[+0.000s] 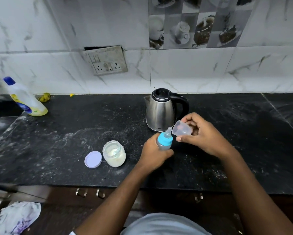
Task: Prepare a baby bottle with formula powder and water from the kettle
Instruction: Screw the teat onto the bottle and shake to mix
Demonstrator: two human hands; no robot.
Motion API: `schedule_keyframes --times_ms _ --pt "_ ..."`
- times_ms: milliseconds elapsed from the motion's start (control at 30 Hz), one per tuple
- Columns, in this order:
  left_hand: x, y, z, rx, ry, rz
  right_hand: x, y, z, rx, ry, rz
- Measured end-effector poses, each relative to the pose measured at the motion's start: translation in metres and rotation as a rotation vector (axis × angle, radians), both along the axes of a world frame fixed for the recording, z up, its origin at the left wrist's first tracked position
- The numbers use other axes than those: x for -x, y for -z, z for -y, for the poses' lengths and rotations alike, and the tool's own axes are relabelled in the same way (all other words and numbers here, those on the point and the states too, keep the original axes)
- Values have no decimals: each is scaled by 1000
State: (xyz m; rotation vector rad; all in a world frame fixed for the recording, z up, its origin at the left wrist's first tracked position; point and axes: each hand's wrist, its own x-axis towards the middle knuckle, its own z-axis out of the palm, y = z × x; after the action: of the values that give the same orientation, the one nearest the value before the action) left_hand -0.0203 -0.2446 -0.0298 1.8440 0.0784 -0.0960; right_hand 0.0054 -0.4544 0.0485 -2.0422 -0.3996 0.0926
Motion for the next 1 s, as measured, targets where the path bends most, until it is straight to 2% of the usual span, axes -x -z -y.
schedule_keyframes --times_ms 100,267,400,567,700,800,867,933,1000 --pt "1 -2 3 -35 18 1 4 -27 -1 186 -113 70" --pt "4 -9 8 -70 91 -20 5 -52 -12 482 -347 50" --pt "7 -16 9 -81 111 -17 3 -64 -25 608 -420 31" --pt "12 -22 9 -98 129 -23 -5 -74 -27 620 -426 -29" --pt "13 -28 14 -87 78 -35 -3 -67 -38 596 -312 -100" --pt "15 -30 18 -69 14 -72 1 -53 -54 742 -123 -3" --pt "16 -29 15 -90 57 -88 0 -43 -54 798 -87 39" --pt "14 -31 9 20 203 -127 -5 -42 -41 689 -163 -50" --pt "10 -35 3 316 346 -241 -11 -41 -26 413 -282 -71"
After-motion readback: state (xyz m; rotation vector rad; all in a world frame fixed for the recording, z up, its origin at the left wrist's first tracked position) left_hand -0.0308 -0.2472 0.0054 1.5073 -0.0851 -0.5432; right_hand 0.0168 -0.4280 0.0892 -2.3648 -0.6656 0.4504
